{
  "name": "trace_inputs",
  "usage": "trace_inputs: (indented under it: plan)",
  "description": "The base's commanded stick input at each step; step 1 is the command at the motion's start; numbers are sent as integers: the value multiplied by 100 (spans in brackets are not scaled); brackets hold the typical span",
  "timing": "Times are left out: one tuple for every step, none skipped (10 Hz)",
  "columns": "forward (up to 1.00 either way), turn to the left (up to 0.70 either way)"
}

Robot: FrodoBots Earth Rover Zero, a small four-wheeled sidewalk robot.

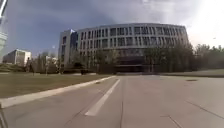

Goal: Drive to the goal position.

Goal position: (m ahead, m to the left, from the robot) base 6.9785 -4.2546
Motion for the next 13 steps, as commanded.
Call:
trace_inputs:
  plan:
    - [70,0]
    - [70,0]
    - [70,0]
    - [70,0]
    - [70,0]
    - [70,0]
    - [70,0]
    - [70,0]
    - [70,0]
    - [70,0]
    - [70,0]
    - [70,0]
    - [70,0]
